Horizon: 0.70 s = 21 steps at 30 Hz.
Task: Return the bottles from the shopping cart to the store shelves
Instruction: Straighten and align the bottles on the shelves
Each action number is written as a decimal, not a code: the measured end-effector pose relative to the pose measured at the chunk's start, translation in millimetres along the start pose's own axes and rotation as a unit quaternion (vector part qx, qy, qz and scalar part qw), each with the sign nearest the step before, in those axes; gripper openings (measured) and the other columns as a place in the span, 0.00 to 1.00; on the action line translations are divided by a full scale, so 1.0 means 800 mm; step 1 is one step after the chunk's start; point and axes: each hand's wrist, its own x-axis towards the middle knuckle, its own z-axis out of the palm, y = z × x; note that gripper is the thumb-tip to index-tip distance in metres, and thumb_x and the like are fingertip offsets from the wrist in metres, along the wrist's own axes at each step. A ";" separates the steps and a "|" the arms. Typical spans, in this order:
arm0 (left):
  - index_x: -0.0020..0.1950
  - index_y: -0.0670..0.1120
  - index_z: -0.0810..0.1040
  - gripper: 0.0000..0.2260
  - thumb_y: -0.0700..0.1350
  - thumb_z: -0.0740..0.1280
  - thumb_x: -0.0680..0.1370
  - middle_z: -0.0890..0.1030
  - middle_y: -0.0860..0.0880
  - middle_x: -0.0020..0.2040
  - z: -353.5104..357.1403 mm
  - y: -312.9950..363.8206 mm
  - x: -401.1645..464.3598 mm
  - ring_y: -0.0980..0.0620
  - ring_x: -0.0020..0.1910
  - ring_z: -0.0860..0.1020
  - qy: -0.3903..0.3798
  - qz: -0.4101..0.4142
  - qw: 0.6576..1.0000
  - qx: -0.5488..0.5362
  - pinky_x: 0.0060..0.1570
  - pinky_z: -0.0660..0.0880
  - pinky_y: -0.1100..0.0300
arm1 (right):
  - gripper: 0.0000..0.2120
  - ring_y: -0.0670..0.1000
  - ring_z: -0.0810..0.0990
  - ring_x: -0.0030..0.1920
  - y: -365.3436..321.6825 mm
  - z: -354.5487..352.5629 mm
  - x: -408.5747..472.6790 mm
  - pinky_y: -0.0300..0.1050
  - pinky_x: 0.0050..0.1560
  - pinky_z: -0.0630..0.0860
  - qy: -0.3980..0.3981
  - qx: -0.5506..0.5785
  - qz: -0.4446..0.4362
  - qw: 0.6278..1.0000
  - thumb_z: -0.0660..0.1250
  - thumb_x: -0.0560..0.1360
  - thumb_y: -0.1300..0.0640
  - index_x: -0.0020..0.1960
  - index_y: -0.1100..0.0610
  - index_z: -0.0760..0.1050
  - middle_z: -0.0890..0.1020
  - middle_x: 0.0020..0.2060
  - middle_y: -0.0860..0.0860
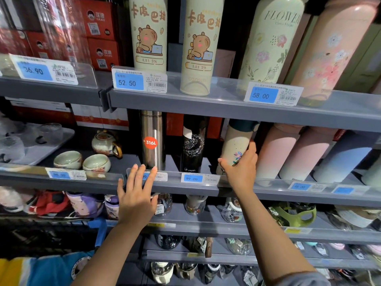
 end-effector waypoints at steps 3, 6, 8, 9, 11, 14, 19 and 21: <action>0.72 0.44 0.71 0.39 0.43 0.80 0.62 0.71 0.38 0.69 0.000 0.000 0.000 0.38 0.70 0.68 0.002 0.001 1.000 0.006 0.60 0.68 0.32 | 0.45 0.60 0.71 0.64 0.005 -0.003 -0.001 0.57 0.60 0.72 -0.016 0.019 -0.012 1.000 0.76 0.67 0.54 0.75 0.58 0.53 0.69 0.67 0.58; 0.72 0.44 0.71 0.39 0.44 0.80 0.62 0.71 0.38 0.69 0.001 0.000 -0.001 0.38 0.71 0.68 0.000 0.000 1.000 0.012 0.60 0.68 0.32 | 0.45 0.58 0.71 0.64 0.006 -0.008 -0.003 0.56 0.62 0.71 -0.029 0.028 -0.017 0.999 0.75 0.67 0.56 0.76 0.56 0.52 0.69 0.68 0.55; 0.72 0.44 0.70 0.39 0.44 0.80 0.62 0.71 0.38 0.69 0.001 0.000 -0.001 0.38 0.71 0.67 0.000 0.000 1.000 0.014 0.60 0.68 0.32 | 0.44 0.57 0.72 0.63 0.006 -0.010 -0.004 0.54 0.60 0.72 -0.033 0.032 -0.021 0.999 0.75 0.67 0.56 0.75 0.55 0.53 0.71 0.67 0.54; 0.72 0.44 0.70 0.40 0.44 0.80 0.62 0.71 0.38 0.69 0.002 -0.001 -0.001 0.38 0.71 0.67 0.001 0.000 1.000 0.014 0.60 0.68 0.32 | 0.43 0.56 0.72 0.61 0.006 -0.011 -0.005 0.53 0.59 0.73 -0.033 0.034 -0.023 0.999 0.75 0.67 0.56 0.74 0.54 0.54 0.71 0.66 0.53; 0.72 0.44 0.70 0.40 0.44 0.80 0.62 0.71 0.38 0.69 0.002 -0.001 -0.001 0.38 0.71 0.67 0.002 0.000 1.000 0.016 0.60 0.68 0.31 | 0.42 0.55 0.73 0.60 0.005 -0.012 -0.005 0.52 0.57 0.73 -0.032 0.037 -0.025 0.998 0.75 0.67 0.57 0.73 0.53 0.55 0.72 0.64 0.52; 0.72 0.44 0.70 0.40 0.44 0.80 0.61 0.71 0.38 0.69 0.001 0.002 -0.002 0.38 0.71 0.67 -0.001 -0.010 1.000 0.012 0.60 0.68 0.31 | 0.43 0.54 0.72 0.62 0.007 -0.011 -0.005 0.54 0.59 0.73 -0.038 0.033 -0.024 0.998 0.75 0.68 0.55 0.75 0.53 0.53 0.71 0.66 0.52; 0.69 0.41 0.72 0.35 0.44 0.78 0.63 0.72 0.34 0.68 0.000 0.013 0.001 0.35 0.70 0.68 -0.002 -0.029 1.000 0.004 0.59 0.68 0.30 | 0.44 0.55 0.70 0.64 0.010 -0.008 -0.003 0.56 0.61 0.73 -0.042 0.041 -0.032 0.998 0.76 0.67 0.53 0.75 0.55 0.54 0.69 0.67 0.55; 0.68 0.39 0.73 0.34 0.45 0.78 0.64 0.71 0.33 0.68 -0.004 0.021 0.003 0.34 0.69 0.68 0.002 -0.041 0.999 -0.001 0.60 0.68 0.31 | 0.48 0.53 0.66 0.68 0.010 -0.010 -0.008 0.53 0.65 0.69 -0.045 0.066 -0.030 0.996 0.77 0.67 0.52 0.76 0.55 0.51 0.65 0.69 0.55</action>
